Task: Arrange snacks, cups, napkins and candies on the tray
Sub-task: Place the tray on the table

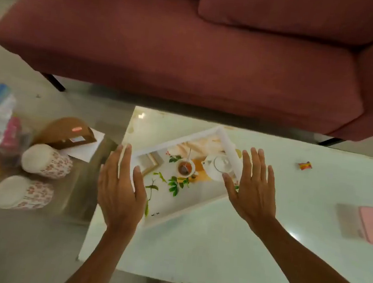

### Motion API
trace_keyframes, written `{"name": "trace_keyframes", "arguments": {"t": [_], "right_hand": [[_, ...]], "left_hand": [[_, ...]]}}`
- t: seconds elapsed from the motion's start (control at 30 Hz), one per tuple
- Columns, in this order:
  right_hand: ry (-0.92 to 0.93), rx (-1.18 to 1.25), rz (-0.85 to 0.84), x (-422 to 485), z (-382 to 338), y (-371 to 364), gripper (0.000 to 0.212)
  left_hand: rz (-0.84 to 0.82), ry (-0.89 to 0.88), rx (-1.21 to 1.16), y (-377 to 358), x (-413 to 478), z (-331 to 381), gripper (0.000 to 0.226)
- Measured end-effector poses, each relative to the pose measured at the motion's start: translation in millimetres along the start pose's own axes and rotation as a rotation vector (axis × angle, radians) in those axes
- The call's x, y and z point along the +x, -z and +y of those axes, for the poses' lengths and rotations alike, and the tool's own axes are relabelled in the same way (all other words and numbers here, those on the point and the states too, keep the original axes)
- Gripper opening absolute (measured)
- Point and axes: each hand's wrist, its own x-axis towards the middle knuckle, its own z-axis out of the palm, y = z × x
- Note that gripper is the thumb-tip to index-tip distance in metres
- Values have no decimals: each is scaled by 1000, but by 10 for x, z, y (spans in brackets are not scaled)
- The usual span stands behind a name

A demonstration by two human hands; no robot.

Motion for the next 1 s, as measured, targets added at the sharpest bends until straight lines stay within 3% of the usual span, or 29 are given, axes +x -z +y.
{"name": "trace_keyframes", "arguments": {"t": [0.2, 0.4, 0.63, 1.0], "right_hand": [[-138, 356, -58, 291, 249, -652, 67], [-335, 471, -136, 792, 458, -876, 51], [-362, 513, -221, 1023, 545, -991, 41], [-465, 602, -273, 1148, 632, -1034, 28]], "left_hand": [[-91, 218, -61, -622, -179, -357, 46], [25, 710, -293, -998, -220, -588, 44], [76, 855, -295, -1116, -363, -690, 39], [119, 1194, -597, -1122, -409, -837, 18]]}}
